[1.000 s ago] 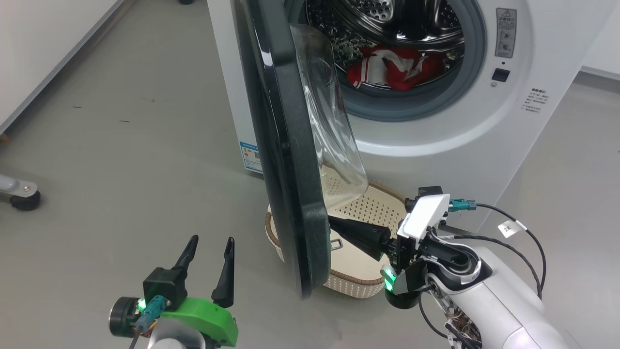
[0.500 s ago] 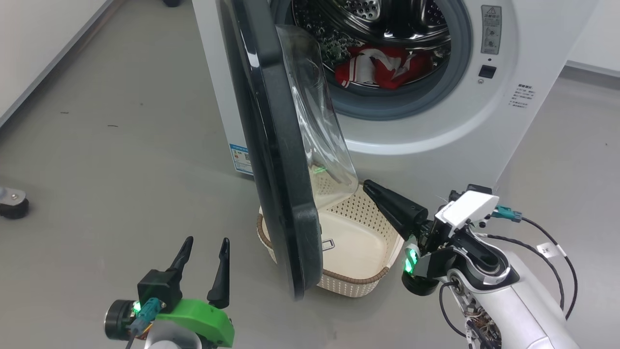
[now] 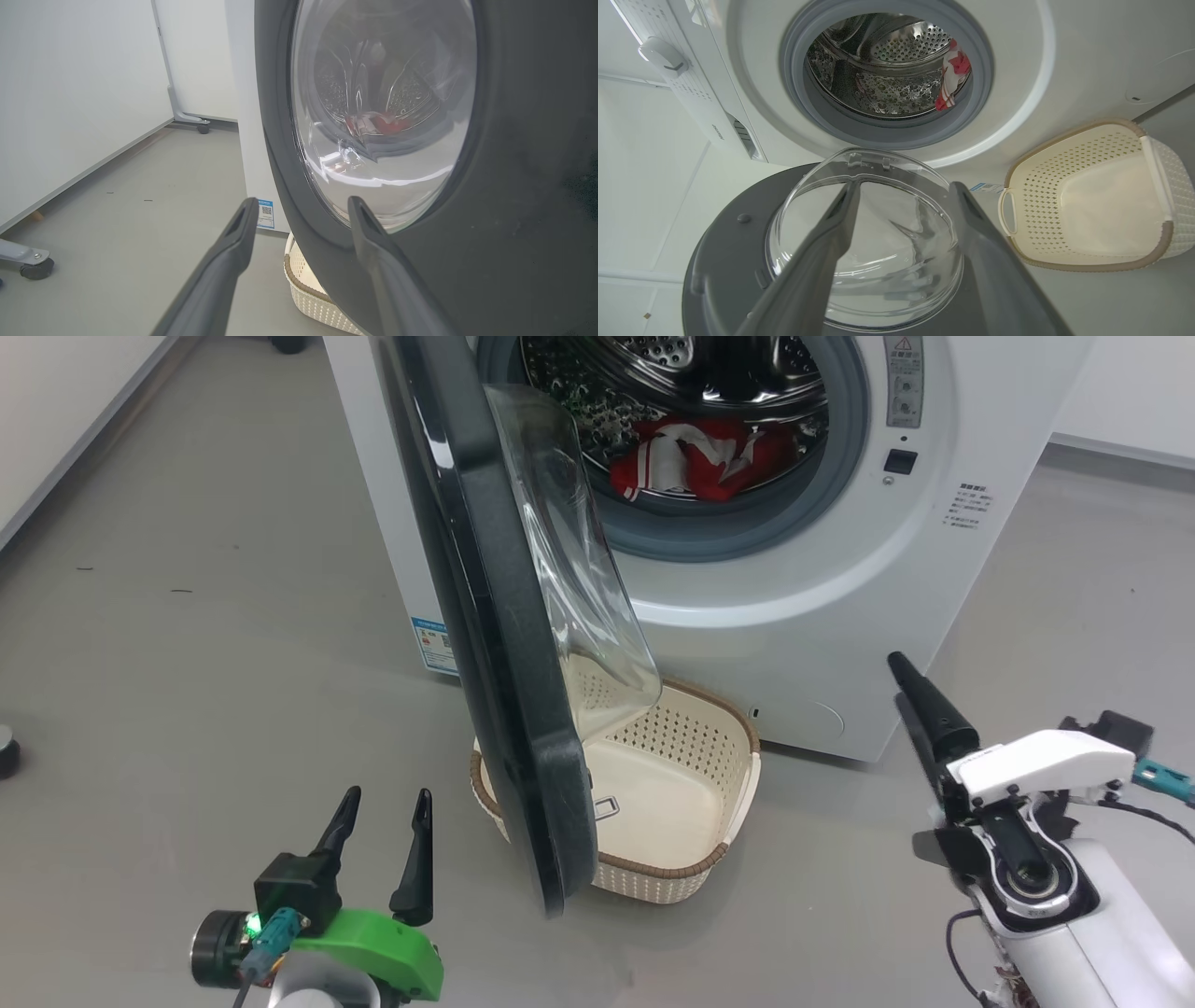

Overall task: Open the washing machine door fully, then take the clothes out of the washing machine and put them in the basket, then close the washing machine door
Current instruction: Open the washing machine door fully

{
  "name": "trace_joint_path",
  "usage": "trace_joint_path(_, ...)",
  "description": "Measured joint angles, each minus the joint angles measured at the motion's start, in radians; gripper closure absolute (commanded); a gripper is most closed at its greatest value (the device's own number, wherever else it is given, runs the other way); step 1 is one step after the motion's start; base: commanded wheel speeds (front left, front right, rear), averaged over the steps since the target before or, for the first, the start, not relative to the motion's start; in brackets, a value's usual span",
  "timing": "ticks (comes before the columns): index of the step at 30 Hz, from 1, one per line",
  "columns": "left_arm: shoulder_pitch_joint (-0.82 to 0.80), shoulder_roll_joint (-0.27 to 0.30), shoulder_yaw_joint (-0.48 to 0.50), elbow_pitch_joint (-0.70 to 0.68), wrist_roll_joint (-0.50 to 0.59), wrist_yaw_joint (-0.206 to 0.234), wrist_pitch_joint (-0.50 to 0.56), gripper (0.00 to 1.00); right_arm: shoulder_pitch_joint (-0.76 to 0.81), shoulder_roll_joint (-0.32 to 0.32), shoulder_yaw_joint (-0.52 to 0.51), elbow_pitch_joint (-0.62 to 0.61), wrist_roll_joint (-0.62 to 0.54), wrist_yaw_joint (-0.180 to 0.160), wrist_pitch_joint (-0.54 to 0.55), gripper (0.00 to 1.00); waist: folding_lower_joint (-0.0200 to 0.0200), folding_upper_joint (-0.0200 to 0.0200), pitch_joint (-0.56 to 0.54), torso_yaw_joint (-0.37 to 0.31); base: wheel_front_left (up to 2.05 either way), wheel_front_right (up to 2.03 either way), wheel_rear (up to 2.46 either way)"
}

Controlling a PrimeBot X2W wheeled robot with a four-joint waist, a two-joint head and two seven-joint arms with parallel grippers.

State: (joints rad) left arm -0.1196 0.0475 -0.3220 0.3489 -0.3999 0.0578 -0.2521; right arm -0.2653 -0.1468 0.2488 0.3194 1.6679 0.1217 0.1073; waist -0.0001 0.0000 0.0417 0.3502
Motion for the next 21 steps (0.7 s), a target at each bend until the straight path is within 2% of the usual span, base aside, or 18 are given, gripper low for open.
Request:
trace_joint_path(10,0.0,0.0,-0.004,-0.001,0.015,0.0,0.0,0.0,0.064,-0.172,0.045,0.013,-0.408,0.0,-0.279,0.0,0.0,0.0,0.002,-0.019,0.0,0.0,0.0)
trace_joint_path(11,0.0,0.001,-0.002,-0.001,0.015,0.0,0.0,0.0,0.072,-0.204,0.059,0.032,-0.504,0.0,-0.341,0.0,0.0001,0.0,0.002,-0.022,0.0,0.0,0.0)
trace_joint_path(12,0.0,0.002,-0.001,-0.001,0.015,0.0,0.0,0.0,0.075,-0.216,0.06,0.036,-0.54,-0.001,-0.368,0.0,0.0,0.0,0.002,-0.023,0.0,0.0,0.0)
trace_joint_path(14,0.0,0.003,0.001,-0.001,0.015,0.0,0.0,0.0,0.075,-0.243,0.068,0.041,-0.623,-0.028,-0.409,0.0,0.0,0.0,0.001,-0.026,0.0,0.0,0.0)
trace_joint_path(21,0.0,0.004,0.01,-0.001,0.016,0.008,0.0,0.0,0.079,-0.294,0.07,0.031,-0.866,-0.136,-0.375,0.0,0.0,0.0,-0.006,-0.034,0.0,0.0,0.0)
